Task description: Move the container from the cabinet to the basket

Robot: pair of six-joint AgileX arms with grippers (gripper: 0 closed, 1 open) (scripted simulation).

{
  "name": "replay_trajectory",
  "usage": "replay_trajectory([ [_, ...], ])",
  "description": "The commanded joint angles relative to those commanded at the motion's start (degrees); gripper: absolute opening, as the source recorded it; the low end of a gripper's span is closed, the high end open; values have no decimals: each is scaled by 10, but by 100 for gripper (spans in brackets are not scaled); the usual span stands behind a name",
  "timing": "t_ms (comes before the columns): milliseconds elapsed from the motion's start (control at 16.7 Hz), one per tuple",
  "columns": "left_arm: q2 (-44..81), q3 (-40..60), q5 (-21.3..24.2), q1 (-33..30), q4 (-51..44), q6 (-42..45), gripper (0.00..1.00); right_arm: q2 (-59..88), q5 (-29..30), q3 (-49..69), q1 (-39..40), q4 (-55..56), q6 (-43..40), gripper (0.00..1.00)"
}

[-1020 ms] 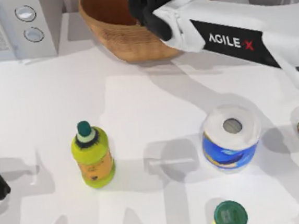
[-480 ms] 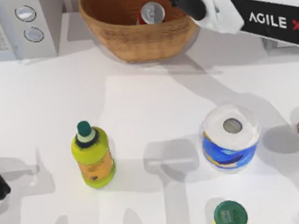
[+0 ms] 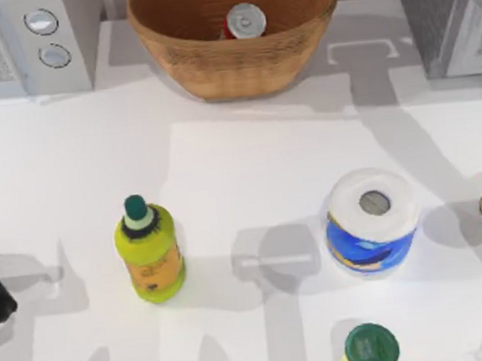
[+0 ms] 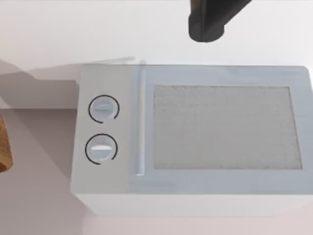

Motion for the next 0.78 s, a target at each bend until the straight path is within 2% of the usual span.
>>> replay_trajectory([
  [240, 0, 0, 0, 0, 0, 0, 100, -252, -44, -175, -44, -28, -2, 100],
  [540, 0, 0, 0, 0, 0, 0, 100, -605, -106, -460, -104, -64, -5, 100],
  [780, 0, 0, 0, 0, 0, 0, 100, -802, -169, -638, -161, -101, -7, 100],
])
